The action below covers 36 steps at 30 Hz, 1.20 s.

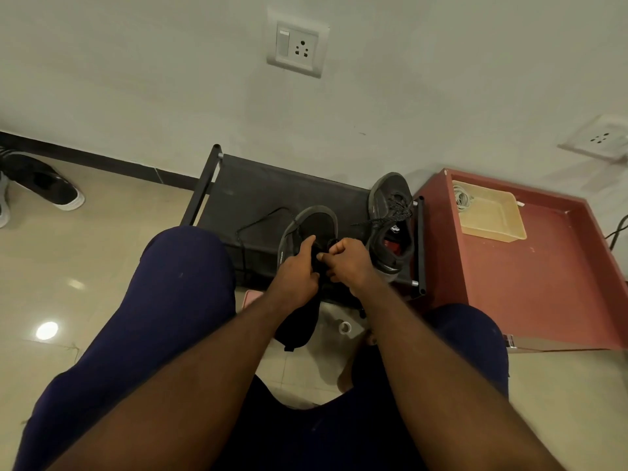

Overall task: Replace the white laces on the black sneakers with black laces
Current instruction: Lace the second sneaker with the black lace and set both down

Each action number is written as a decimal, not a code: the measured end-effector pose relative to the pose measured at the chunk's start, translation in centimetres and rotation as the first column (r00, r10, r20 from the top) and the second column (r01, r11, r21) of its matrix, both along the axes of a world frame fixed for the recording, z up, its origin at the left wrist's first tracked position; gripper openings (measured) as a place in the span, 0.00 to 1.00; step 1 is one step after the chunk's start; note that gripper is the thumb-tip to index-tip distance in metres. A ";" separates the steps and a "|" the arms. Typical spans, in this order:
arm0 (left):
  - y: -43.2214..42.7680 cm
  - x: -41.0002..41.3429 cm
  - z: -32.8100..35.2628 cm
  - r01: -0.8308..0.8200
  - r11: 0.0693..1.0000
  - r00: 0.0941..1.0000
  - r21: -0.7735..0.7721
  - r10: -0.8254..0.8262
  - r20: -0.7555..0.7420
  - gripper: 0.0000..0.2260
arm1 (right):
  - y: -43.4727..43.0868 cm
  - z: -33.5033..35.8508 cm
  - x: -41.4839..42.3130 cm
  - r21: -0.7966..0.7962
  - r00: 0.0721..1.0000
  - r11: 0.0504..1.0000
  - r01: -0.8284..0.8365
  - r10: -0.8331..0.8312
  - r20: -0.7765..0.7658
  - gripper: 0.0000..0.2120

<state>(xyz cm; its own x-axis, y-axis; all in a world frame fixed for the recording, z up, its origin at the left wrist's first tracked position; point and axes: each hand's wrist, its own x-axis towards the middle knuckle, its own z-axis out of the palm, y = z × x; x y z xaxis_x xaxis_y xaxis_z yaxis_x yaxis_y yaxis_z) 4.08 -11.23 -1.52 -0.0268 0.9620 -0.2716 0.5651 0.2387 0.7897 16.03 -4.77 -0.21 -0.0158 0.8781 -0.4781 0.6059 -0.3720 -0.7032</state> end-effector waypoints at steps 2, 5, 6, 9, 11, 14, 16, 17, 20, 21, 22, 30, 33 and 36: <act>-0.1 0.0 -0.1 0.011 1.000 1.000 -0.004 -0.011 -0.014 0.36 | -0.3 -0.3 0.0 0.015 1.000 1.000 -0.014 0.014 0.007 0.09; -0.2 0.0 -0.2 0.006 1.000 1.000 -0.012 -0.006 -0.011 0.36 | -0.4 -0.2 0.3 0.016 0.999 0.999 -0.033 0.033 0.009 0.09; -0.1 0.0 -0.2 0.009 1.000 1.000 -0.008 -0.009 -0.006 0.36 | -0.5 0.0 0.5 0.014 0.999 0.999 -0.040 0.040 0.008 0.09; -0.2 -0.1 -0.4 0.032 0.999 0.999 0.008 -0.032 0.003 0.36 | -1.1 0.9 0.7 -0.031 0.998 0.998 -0.060 0.059 -0.015 0.10; -0.3 -0.2 -0.5 0.059 0.998 0.998 0.012 -0.059 0.002 0.36 | -1.9 1.5 0.9 -0.091 0.996 0.993 -0.081 0.078 -0.042 0.12; -0.1 -0.2 -0.7 0.071 0.997 0.997 0.024 -0.071 -0.023 0.33 | -3.5 2.1 1.5 -0.159 0.990 0.979 -0.128 0.115 -0.088 0.11; 0.1 -0.1 -0.5 0.061 0.998 0.998 -0.001 -0.061 -0.023 0.31 | -4.5 2.5 2.2 -0.178 0.985 0.971 -0.157 0.140 -0.105 0.10; 0.2 -0.1 -0.4 0.054 0.998 0.998 -0.012 -0.054 -0.015 0.31 | -4.8 2.6 2.4 -0.169 0.984 0.975 -0.144 0.122 -0.131 0.09; 0.2 0.0 -0.2 0.037 0.999 0.999 -0.009 -0.037 -0.002 0.30 | -5.1 4.1 2.7 -0.026 0.982 1.000 -0.005 0.000 -0.187 0.10; 0.2 0.0 0.0 0.033 0.999 0.999 -0.004 -0.033 -0.008 0.30 | -5.0 4.5 2.8 0.065 0.983 0.997 0.046 -0.034 -0.179 0.10; 0.3 0.0 0.0 0.027 1.000 1.000 -0.002 -0.027 -0.013 0.30 | -5.0 4.9 2.8 0.150 0.982 0.984 0.094 -0.067 -0.177 0.11; 0.5 0.0 0.0 0.014 1.000 0.999 -0.018 -0.015 -0.045 0.29 | -4.4 7.3 2.6 -0.178 0.592 0.934 0.311 -0.336 -0.732 0.12; 0.5 0.1 0.0 0.022 0.999 0.998 -0.030 -0.024 -0.051 0.29 | -3.8 3.2 2.8 -0.041 0.919 0.951 0.306 -0.306 -0.250 0.20; 0.4 0.1 0.2 0.037 0.999 0.998 -0.024 -0.038 -0.050 0.29 | -3.9 0.6 2.5 0.040 0.985 0.990 0.137 -0.141 0.100 0.13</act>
<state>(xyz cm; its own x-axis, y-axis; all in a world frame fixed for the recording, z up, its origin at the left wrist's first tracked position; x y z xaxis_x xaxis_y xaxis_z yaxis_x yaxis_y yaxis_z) 4.19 -10.84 -1.37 -0.0048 0.9560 -0.2932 0.6133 0.2344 0.7543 18.50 -8.71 0.43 0.1549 0.8837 -0.4417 0.6193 -0.4351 -0.6535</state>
